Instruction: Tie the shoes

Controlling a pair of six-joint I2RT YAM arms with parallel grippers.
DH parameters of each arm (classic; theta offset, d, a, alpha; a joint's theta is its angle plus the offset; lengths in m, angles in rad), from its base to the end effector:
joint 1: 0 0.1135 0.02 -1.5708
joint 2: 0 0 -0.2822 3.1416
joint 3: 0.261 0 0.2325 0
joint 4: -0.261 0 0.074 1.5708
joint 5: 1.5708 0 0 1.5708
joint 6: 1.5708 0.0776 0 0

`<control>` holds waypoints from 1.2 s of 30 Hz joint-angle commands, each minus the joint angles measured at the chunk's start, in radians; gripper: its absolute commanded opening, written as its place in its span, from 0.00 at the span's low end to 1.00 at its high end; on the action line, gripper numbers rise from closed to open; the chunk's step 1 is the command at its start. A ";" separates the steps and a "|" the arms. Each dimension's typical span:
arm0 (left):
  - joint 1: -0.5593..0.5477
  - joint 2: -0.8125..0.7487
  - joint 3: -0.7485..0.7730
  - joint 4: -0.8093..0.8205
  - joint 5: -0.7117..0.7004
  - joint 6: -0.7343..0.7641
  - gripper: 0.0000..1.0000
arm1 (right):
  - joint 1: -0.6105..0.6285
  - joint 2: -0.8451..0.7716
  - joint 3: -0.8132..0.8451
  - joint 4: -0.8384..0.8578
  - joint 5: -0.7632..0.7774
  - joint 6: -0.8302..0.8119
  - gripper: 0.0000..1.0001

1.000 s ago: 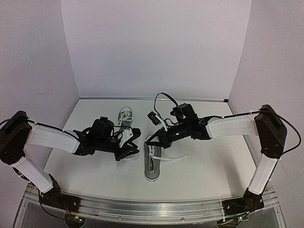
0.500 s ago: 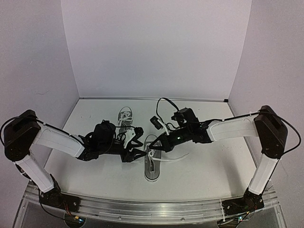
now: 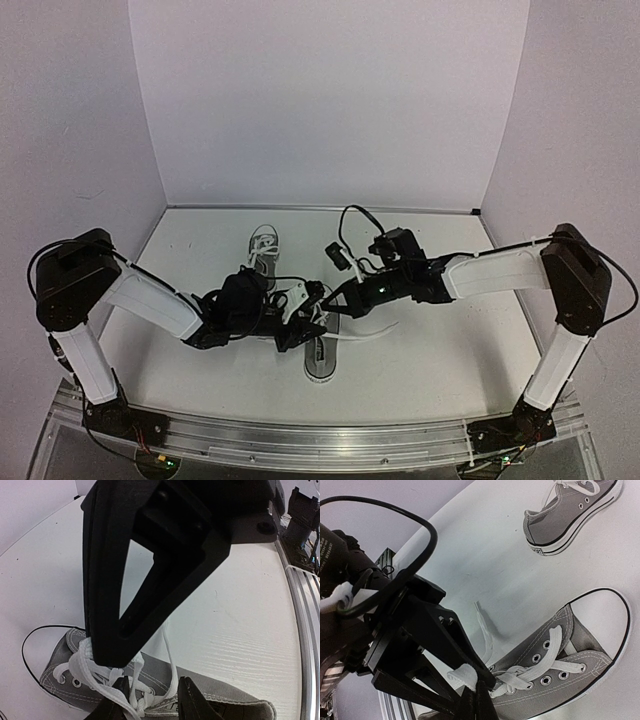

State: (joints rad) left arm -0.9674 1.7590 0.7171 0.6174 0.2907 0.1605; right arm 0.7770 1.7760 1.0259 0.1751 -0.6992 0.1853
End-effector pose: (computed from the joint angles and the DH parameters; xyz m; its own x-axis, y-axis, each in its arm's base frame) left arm 0.1934 -0.3199 0.1660 -0.0809 0.3873 -0.9184 0.9624 0.2701 0.0291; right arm 0.2464 0.3123 0.2080 -0.5510 -0.3440 -0.7603 -0.8345 0.2344 0.4986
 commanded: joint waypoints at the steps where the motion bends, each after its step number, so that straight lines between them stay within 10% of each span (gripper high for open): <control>1: -0.012 0.006 0.046 0.060 -0.051 0.015 0.32 | -0.006 -0.047 -0.013 0.039 0.011 0.012 0.00; 14: -0.020 0.031 0.078 0.026 -0.086 0.033 0.00 | -0.019 -0.083 -0.037 0.046 0.006 0.035 0.02; 21: -0.020 0.031 0.071 0.025 -0.093 0.035 0.00 | -0.081 -0.192 -0.123 -0.006 0.052 0.079 0.46; 36: -0.021 0.037 0.085 0.024 -0.065 0.048 0.00 | -0.087 -0.160 -0.087 -0.463 0.470 -0.012 0.76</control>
State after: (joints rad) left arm -0.9833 1.7878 0.7650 0.6258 0.2100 0.1908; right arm 0.6857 1.5730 0.8831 -0.1621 -0.3672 0.1844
